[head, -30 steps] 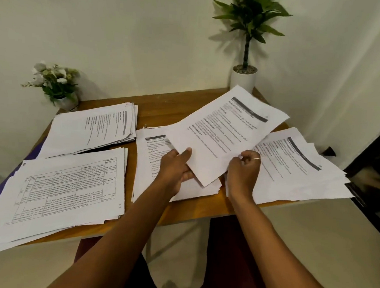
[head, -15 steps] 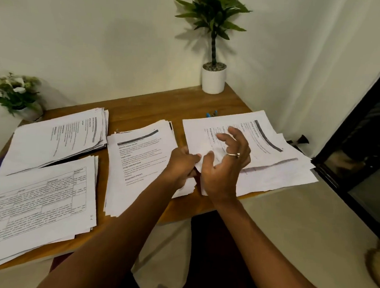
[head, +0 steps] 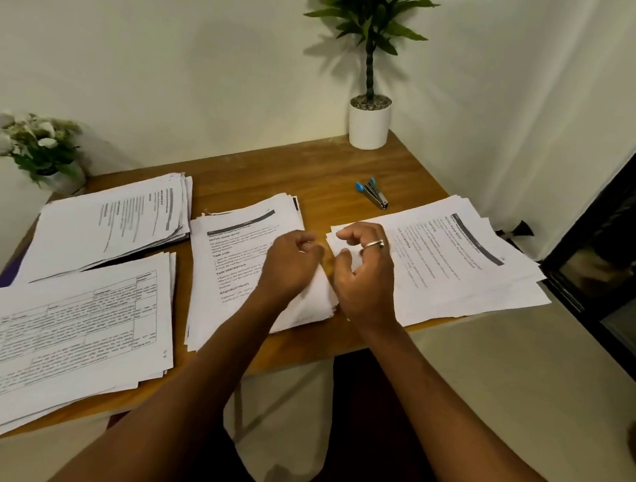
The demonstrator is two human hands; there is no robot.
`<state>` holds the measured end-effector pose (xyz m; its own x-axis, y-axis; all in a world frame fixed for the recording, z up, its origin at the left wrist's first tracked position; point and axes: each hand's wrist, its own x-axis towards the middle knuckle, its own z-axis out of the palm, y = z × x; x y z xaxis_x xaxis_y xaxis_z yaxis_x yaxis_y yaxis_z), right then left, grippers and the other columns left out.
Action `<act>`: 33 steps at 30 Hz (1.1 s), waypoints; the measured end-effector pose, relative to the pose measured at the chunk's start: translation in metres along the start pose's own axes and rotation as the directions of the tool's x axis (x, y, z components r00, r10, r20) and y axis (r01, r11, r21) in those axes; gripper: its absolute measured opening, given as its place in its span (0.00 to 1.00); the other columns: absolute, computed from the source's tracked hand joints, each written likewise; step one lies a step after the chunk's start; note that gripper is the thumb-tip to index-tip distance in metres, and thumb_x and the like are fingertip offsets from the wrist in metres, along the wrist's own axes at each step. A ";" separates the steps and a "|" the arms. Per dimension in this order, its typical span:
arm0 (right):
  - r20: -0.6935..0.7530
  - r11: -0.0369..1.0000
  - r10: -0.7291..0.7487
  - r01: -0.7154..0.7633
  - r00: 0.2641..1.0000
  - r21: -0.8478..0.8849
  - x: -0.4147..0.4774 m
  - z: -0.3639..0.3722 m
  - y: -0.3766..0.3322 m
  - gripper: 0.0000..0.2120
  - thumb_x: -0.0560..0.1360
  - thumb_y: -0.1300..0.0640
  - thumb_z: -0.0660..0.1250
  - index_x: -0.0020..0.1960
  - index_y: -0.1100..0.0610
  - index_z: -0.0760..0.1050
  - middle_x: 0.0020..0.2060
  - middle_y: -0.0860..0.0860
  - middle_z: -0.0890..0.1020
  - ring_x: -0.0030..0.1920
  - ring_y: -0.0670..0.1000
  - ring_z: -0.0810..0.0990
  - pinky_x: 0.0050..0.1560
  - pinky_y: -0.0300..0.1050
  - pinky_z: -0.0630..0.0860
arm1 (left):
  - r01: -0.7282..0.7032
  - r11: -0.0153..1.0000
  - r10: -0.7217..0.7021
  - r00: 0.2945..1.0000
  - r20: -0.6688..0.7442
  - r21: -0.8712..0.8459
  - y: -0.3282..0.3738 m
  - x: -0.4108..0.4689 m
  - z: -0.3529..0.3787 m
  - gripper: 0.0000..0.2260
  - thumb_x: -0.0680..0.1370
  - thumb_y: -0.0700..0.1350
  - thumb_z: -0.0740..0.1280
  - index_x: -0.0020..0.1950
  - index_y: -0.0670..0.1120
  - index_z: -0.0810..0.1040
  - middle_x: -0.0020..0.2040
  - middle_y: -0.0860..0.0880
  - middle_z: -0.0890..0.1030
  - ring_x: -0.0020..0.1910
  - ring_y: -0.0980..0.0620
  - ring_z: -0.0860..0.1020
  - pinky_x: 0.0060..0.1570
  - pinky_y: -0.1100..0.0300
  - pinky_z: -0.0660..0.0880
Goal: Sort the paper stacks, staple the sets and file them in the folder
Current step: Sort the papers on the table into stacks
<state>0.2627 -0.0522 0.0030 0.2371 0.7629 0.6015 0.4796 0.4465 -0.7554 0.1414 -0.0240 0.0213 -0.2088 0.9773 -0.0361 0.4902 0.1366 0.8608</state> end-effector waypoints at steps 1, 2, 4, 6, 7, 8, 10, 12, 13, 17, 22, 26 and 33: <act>0.082 0.999 0.041 -0.040 0.996 -0.015 0.000 0.004 -0.003 0.11 0.76 0.63 0.71 0.57 0.56 0.78 0.55 0.52 0.82 0.55 0.49 0.79 0.55 0.26 0.73 | -0.006 1.000 0.007 0.999 -0.048 0.016 -0.008 0.002 -0.011 0.15 0.81 0.46 0.68 0.67 0.49 0.80 0.68 0.51 0.79 0.60 0.55 0.75 0.59 0.59 0.69; 0.187 0.994 0.102 -0.094 0.977 -0.053 0.001 0.009 -0.005 0.12 0.77 0.62 0.71 0.59 0.55 0.78 0.58 0.52 0.81 0.57 0.49 0.79 0.57 0.28 0.74 | -0.006 1.000 0.008 0.996 -0.091 0.022 -0.017 0.004 -0.020 0.14 0.81 0.46 0.68 0.66 0.49 0.81 0.68 0.52 0.79 0.61 0.55 0.76 0.60 0.60 0.70; 0.387 0.966 0.247 -0.191 0.888 -0.176 0.001 0.023 -0.004 0.16 0.78 0.58 0.70 0.66 0.51 0.76 0.66 0.50 0.78 0.65 0.50 0.75 0.65 0.40 0.73 | 0.000 1.000 0.001 0.987 -0.160 0.009 -0.036 0.007 -0.038 0.13 0.81 0.45 0.67 0.65 0.49 0.81 0.67 0.52 0.79 0.61 0.56 0.76 0.59 0.62 0.71; 0.486 0.933 0.331 -0.206 0.809 -0.294 0.000 0.035 0.000 0.20 0.79 0.53 0.70 0.70 0.48 0.72 0.71 0.49 0.74 0.69 0.51 0.72 0.68 0.45 0.71 | 0.009 0.999 -0.015 0.979 -0.203 -0.030 -0.054 0.006 -0.048 0.11 0.82 0.45 0.67 0.64 0.49 0.81 0.66 0.52 0.79 0.58 0.58 0.75 0.54 0.68 0.70; 0.509 0.925 0.347 -0.197 0.788 -0.325 -0.002 0.041 0.002 0.21 0.79 0.52 0.70 0.71 0.48 0.72 0.72 0.49 0.73 0.70 0.51 0.71 0.69 0.46 0.70 | 0.015 0.998 -0.027 0.977 -0.213 -0.060 -0.062 0.004 -0.052 0.11 0.82 0.46 0.67 0.63 0.49 0.80 0.65 0.53 0.79 0.58 0.58 0.75 0.52 0.70 0.71; 0.522 0.921 0.353 -0.191 0.777 -0.339 -0.003 0.046 0.002 0.22 0.79 0.52 0.71 0.71 0.48 0.71 0.72 0.49 0.73 0.70 0.52 0.72 0.69 0.47 0.70 | 0.024 0.994 -0.047 0.975 -0.217 -0.106 -0.071 0.002 -0.054 0.10 0.82 0.46 0.67 0.63 0.50 0.80 0.65 0.53 0.79 0.58 0.57 0.76 0.53 0.69 0.74; 0.513 0.920 0.353 -0.191 0.782 -0.342 -0.004 0.053 0.003 0.22 0.78 0.52 0.71 0.71 0.48 0.72 0.71 0.50 0.75 0.69 0.52 0.72 0.68 0.46 0.71 | 0.044 0.978 -0.091 0.970 -0.224 -0.203 -0.084 -0.003 -0.053 0.10 0.82 0.47 0.67 0.63 0.50 0.80 0.63 0.53 0.80 0.58 0.53 0.79 0.58 0.58 0.80; 0.466 0.916 0.347 -0.188 0.814 -0.354 -0.003 0.057 0.003 0.20 0.78 0.53 0.71 0.69 0.49 0.74 0.68 0.50 0.77 0.66 0.53 0.74 0.65 0.43 0.68 | 0.034 0.962 -0.107 0.961 -0.257 -0.272 -0.091 -0.006 -0.052 0.09 0.82 0.48 0.67 0.62 0.51 0.80 0.61 0.53 0.82 0.57 0.50 0.81 0.59 0.48 0.81; 0.438 0.913 0.342 -0.184 0.831 -0.363 -0.002 0.059 0.002 0.19 0.78 0.53 0.71 0.68 0.48 0.75 0.67 0.50 0.78 0.65 0.53 0.75 0.63 0.41 0.65 | 0.025 0.958 -0.106 0.957 -0.270 -0.287 -0.091 -0.007 -0.051 0.09 0.82 0.47 0.68 0.61 0.50 0.81 0.60 0.54 0.82 0.57 0.49 0.81 0.59 0.47 0.81; 0.405 0.934 0.328 -0.229 0.853 -0.274 -0.001 0.061 -0.002 0.19 0.78 0.55 0.73 0.67 0.48 0.75 0.66 0.50 0.79 0.64 0.53 0.77 0.61 0.42 0.71 | -0.004 0.959 -0.081 0.954 -0.289 -0.282 -0.086 -0.008 -0.050 0.08 0.82 0.45 0.67 0.61 0.48 0.80 0.59 0.54 0.81 0.58 0.52 0.80 0.62 0.49 0.80; 0.442 0.929 0.370 -0.313 0.817 -0.199 0.008 0.059 -0.008 0.26 0.76 0.55 0.76 0.71 0.50 0.71 0.70 0.51 0.77 0.67 0.54 0.78 0.62 0.46 0.77 | -0.016 0.955 -0.072 0.956 -0.284 -0.295 -0.087 -0.010 -0.051 0.09 0.82 0.44 0.67 0.61 0.47 0.80 0.59 0.54 0.81 0.59 0.50 0.80 0.59 0.55 0.80; 0.493 0.883 0.465 -0.427 0.735 -0.197 0.019 0.053 -0.009 0.30 0.77 0.56 0.75 0.75 0.50 0.67 0.72 0.51 0.75 0.69 0.55 0.76 0.62 0.48 0.76 | -0.007 0.924 -0.102 0.959 -0.264 -0.383 -0.084 -0.011 -0.060 0.09 0.82 0.45 0.68 0.61 0.50 0.80 0.62 0.53 0.81 0.56 0.47 0.82 0.47 0.57 0.83; 0.438 0.778 0.569 -0.629 0.696 -0.013 0.020 0.039 -0.001 0.21 0.80 0.57 0.68 0.72 0.51 0.69 0.66 0.48 0.78 0.65 0.50 0.78 0.54 0.41 0.75 | -0.020 0.998 -0.011 0.896 -0.443 -0.067 -0.084 -0.014 -0.082 0.12 0.79 0.47 0.71 0.62 0.54 0.75 0.67 0.50 0.76 0.63 0.53 0.73 0.63 0.57 0.73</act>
<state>0.2334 -0.0194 0.0057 0.0677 0.9898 -0.1257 0.2345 -0.1382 -0.9622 0.0336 -0.0626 -0.0084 -0.5678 0.8026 0.1828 0.4369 0.1056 0.8933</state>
